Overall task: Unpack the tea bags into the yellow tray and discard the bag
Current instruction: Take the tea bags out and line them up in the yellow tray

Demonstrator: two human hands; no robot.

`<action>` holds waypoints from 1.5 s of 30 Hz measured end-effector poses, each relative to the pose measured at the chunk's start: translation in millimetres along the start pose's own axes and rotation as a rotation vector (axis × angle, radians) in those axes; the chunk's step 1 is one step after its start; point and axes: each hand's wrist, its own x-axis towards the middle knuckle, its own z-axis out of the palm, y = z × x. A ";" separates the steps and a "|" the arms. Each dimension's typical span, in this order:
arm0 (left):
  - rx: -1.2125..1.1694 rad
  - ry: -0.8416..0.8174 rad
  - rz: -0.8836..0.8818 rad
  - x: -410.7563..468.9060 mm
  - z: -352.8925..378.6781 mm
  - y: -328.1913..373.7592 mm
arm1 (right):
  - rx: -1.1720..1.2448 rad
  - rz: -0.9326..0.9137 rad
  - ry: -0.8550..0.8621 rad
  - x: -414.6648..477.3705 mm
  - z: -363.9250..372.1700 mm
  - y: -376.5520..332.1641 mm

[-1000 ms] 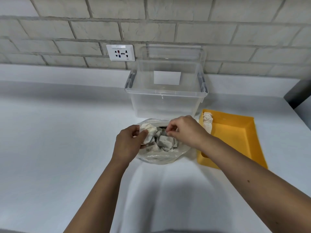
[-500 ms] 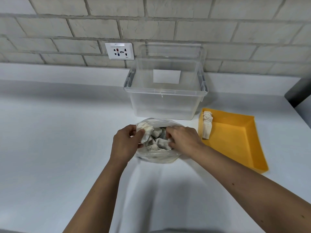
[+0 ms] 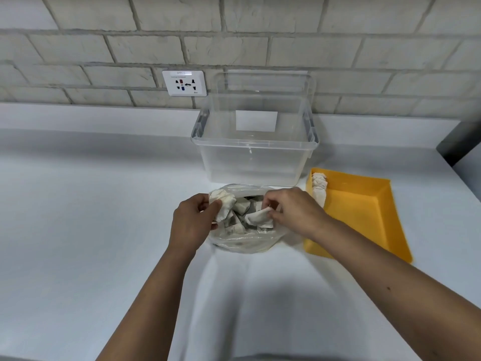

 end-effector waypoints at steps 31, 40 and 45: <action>-0.371 -0.485 -0.233 -35.1 40.3 40.4 | 0.375 -0.122 0.057 -33.9 -53.2 -5.0; -0.439 -0.479 -0.252 -40.0 70.6 44.5 | 0.581 -0.025 0.237 -54.5 -64.7 25.0; -0.366 -0.459 -0.207 -34.3 82.4 40.0 | 0.735 0.084 0.350 -63.0 -85.3 63.1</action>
